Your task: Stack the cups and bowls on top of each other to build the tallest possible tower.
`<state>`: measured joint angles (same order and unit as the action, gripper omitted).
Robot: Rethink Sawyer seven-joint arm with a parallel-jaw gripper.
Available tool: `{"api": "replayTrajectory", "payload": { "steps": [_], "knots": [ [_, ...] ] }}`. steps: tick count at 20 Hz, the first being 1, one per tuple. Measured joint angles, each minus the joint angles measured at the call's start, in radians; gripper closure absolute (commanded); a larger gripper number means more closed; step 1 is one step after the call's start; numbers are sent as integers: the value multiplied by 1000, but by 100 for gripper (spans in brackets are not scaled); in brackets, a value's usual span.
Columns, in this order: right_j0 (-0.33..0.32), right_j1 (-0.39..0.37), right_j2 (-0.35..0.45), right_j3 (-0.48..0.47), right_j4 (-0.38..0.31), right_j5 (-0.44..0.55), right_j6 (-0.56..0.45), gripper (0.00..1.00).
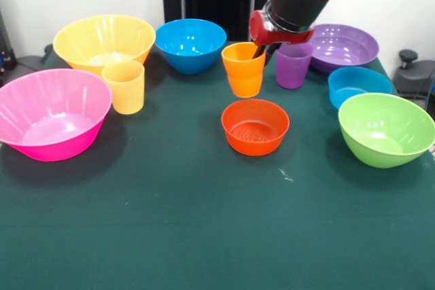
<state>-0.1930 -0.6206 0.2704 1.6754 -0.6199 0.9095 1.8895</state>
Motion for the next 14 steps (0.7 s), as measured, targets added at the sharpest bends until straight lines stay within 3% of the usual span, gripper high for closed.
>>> {"api": "replayTrajectory", "payload": {
  "steps": [14],
  "knots": [
    [-6, 0, 10, 0, 85, 0, 0, 100]
  ]
}}
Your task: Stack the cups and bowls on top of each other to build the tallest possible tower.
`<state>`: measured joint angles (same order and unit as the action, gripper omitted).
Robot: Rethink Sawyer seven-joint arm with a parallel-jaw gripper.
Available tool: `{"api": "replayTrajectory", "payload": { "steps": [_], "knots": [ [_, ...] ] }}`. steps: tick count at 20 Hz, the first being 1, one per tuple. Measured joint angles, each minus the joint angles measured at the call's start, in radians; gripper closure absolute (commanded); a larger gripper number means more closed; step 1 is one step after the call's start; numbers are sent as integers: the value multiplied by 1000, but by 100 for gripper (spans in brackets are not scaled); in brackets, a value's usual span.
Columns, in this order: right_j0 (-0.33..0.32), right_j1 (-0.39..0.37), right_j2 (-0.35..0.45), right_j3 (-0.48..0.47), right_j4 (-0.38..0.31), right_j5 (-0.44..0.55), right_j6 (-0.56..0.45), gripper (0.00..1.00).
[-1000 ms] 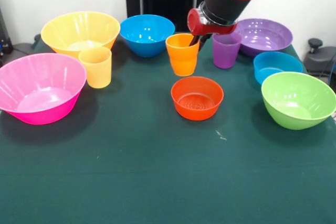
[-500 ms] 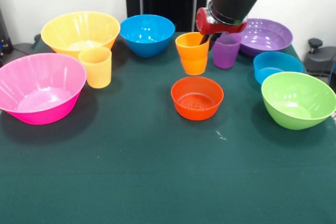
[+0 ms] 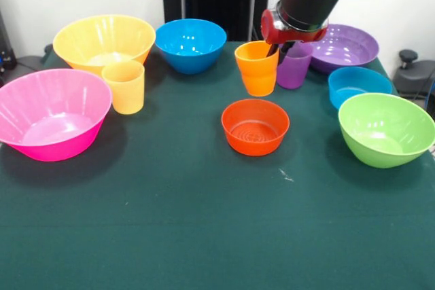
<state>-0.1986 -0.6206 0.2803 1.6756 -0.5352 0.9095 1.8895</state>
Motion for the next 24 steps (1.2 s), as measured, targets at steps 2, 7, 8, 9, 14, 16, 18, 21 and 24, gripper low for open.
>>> {"api": "replayTrajectory", "payload": {
  "steps": [2, 7, 8, 9, 14, 16, 18, 21, 24],
  "knots": [
    [0, 0, 0, 0, 0, 0, 0, 100],
    [0, 0, 0, 0, 0, 0, 0, 100],
    [0, 0, 0, 0, 0, 0, 0, 100],
    [0, 0, 0, 0, 0, 0, 0, 100],
    [0, 0, 0, 0, 0, 0, 0, 100],
    [0, 0, 0, -1, 0, 0, 0, 100],
    [0, 1, 0, -4, 0, 0, 0, 100],
    [-1, 8, 1, -15, -1, 0, 0, 100],
    [-1, 12, 2, -27, 0, 0, 0, 100]
  ]
}}
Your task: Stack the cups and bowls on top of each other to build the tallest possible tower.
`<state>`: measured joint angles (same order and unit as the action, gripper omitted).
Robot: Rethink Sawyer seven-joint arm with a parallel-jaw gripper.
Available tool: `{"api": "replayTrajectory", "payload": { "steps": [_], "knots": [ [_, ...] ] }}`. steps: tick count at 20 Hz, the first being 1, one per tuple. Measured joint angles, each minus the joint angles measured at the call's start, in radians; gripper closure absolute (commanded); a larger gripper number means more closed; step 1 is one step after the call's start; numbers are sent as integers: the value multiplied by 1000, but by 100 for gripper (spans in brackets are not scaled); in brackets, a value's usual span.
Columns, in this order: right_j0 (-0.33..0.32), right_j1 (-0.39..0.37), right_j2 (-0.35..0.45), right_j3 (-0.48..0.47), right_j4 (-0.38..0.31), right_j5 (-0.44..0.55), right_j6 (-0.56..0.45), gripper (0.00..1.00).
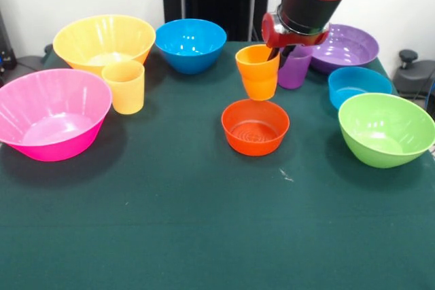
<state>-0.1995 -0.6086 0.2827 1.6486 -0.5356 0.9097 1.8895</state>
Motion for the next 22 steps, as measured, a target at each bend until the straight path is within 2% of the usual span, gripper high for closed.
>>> {"api": "replayTrajectory", "payload": {
  "steps": [22],
  "knots": [
    [-9, 65, 42, -123, 3, 0, 0, 100]
  ]
}}
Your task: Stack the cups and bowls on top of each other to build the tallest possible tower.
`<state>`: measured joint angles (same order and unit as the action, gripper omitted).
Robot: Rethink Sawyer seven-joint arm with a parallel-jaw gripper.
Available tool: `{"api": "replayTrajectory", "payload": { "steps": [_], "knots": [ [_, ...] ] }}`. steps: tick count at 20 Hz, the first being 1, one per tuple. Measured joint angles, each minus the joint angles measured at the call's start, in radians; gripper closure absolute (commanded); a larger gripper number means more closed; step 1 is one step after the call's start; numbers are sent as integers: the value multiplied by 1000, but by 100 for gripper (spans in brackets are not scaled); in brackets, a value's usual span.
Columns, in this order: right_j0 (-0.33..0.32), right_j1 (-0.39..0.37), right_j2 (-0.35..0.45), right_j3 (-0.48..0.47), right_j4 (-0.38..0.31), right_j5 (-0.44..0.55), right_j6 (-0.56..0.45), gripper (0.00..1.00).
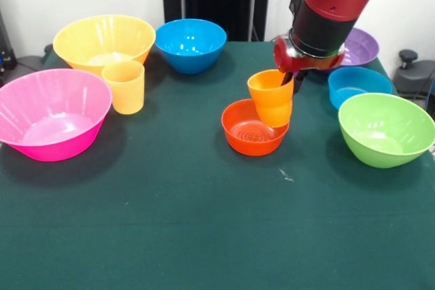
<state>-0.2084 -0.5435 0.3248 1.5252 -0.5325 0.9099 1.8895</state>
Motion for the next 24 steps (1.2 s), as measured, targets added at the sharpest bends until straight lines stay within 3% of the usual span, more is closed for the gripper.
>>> {"api": "replayTrajectory", "payload": {
  "steps": [24],
  "knots": [
    [-16, 19, 4, -25, -2, 0, 0, 100]
  ]
}}
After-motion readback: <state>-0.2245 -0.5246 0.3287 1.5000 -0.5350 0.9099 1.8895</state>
